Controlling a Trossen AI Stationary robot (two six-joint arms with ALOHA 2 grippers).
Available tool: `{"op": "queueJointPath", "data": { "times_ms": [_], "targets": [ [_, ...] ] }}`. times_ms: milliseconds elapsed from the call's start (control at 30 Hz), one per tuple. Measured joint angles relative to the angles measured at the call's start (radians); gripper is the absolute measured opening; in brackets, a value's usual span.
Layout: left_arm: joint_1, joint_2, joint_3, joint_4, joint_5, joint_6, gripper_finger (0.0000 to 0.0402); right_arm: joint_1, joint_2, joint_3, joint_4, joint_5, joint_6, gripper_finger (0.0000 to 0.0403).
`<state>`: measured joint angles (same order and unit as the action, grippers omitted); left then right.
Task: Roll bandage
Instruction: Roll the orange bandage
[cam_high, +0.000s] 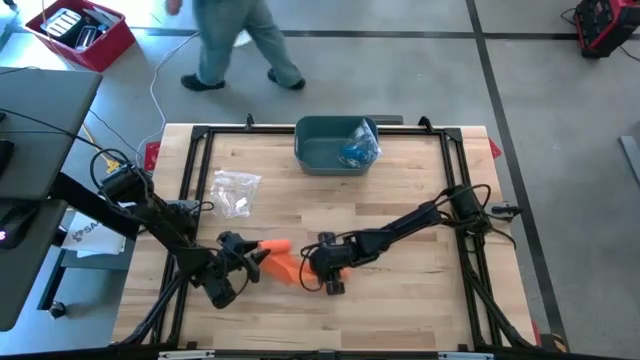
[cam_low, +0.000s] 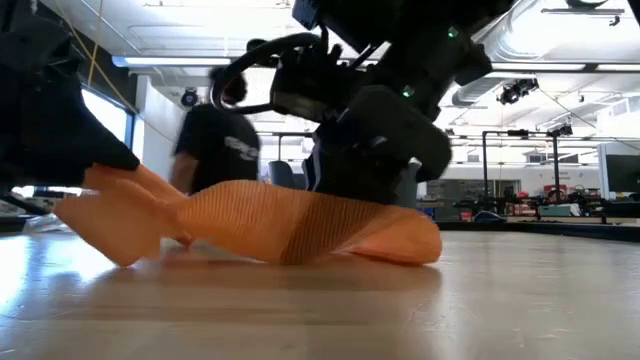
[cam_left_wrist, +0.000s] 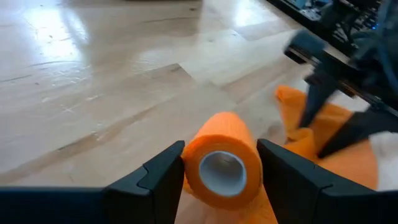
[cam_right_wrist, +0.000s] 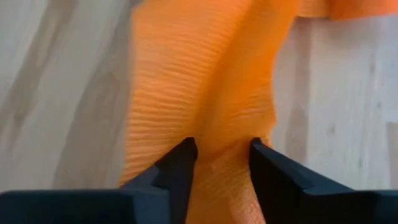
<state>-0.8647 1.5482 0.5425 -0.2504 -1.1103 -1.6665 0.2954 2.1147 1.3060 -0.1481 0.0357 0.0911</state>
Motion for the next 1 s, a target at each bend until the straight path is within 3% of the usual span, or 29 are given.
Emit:
{"op": "queueJointPath", "data": {
  "times_ms": [267,433,700,1000],
  "targets": [
    [0.053,0.044,0.001,0.009,0.013,-0.008,0.0193,0.026,-0.021,-0.002,-0.053,0.016,-0.032,0.0013],
    [0.074,0.102,0.001,-0.006,0.027,-0.073,0.0193,0.071,-0.096,-0.006,-0.150,0.183,-0.055,0.0017],
    [0.107,0.174,0.001,-0.059,0.022,-0.233,0.0193,0.194,-0.205,-0.010,-0.264,0.292,-0.012,0.0004],
    [0.125,0.205,0.002,-0.059,0.055,-0.244,0.0193,0.374,-0.211,-0.009,-0.324,0.383,0.093,0.0002]
  ]
}}
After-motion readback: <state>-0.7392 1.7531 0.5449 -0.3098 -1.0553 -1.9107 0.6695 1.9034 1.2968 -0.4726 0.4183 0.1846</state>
